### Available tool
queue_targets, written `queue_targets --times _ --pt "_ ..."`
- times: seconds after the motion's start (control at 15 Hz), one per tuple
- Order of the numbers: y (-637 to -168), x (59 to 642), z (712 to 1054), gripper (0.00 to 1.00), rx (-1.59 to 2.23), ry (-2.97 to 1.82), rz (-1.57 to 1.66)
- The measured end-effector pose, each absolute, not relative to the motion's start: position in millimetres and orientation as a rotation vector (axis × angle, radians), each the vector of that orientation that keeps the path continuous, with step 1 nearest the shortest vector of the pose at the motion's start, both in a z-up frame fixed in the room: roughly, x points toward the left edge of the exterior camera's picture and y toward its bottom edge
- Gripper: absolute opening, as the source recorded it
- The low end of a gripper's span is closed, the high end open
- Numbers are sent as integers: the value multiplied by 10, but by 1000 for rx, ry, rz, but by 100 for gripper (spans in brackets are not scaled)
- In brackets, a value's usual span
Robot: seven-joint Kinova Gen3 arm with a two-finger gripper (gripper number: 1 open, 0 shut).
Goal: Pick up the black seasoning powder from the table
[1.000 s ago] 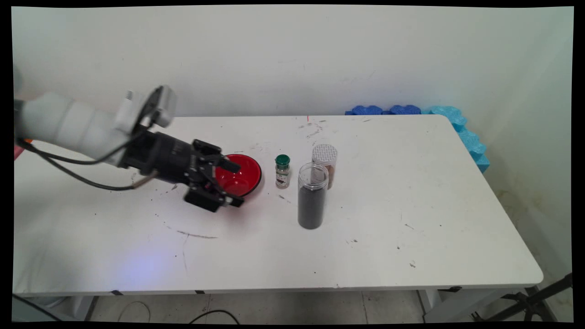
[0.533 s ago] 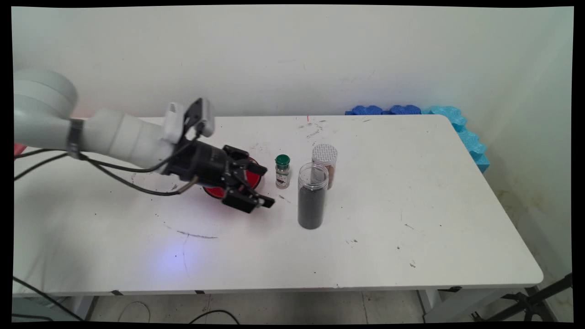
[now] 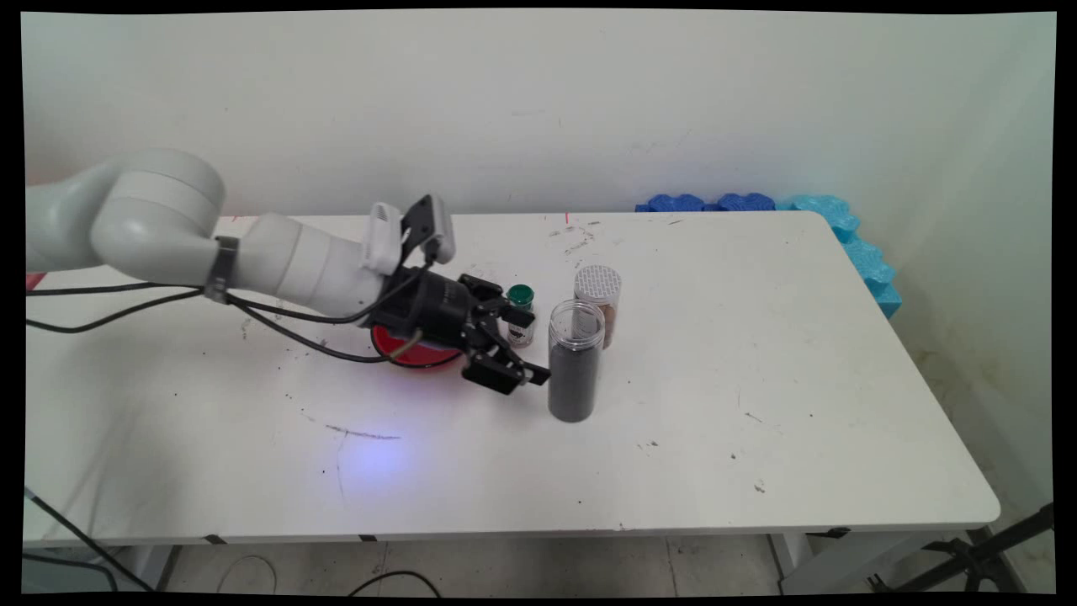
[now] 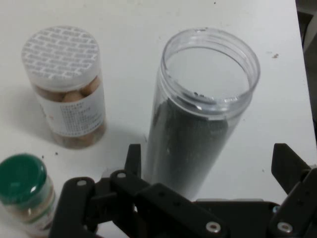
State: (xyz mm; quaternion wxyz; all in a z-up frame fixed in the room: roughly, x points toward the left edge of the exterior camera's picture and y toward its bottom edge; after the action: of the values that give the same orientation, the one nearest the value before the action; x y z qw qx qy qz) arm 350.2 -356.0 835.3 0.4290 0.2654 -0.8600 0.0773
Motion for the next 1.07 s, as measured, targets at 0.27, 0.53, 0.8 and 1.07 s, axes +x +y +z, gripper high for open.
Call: queue_targets --times 0.27,0.53,0.8,1.07 --pt "-3662 3389 8257 100 650 -2149 198" --pt "-3740 3295 8196 100 643 -2146 200" --pt "-3807 3208 8152 100 642 -2140 197" --pt "-3844 3150 8131 0 629 -2140 194"
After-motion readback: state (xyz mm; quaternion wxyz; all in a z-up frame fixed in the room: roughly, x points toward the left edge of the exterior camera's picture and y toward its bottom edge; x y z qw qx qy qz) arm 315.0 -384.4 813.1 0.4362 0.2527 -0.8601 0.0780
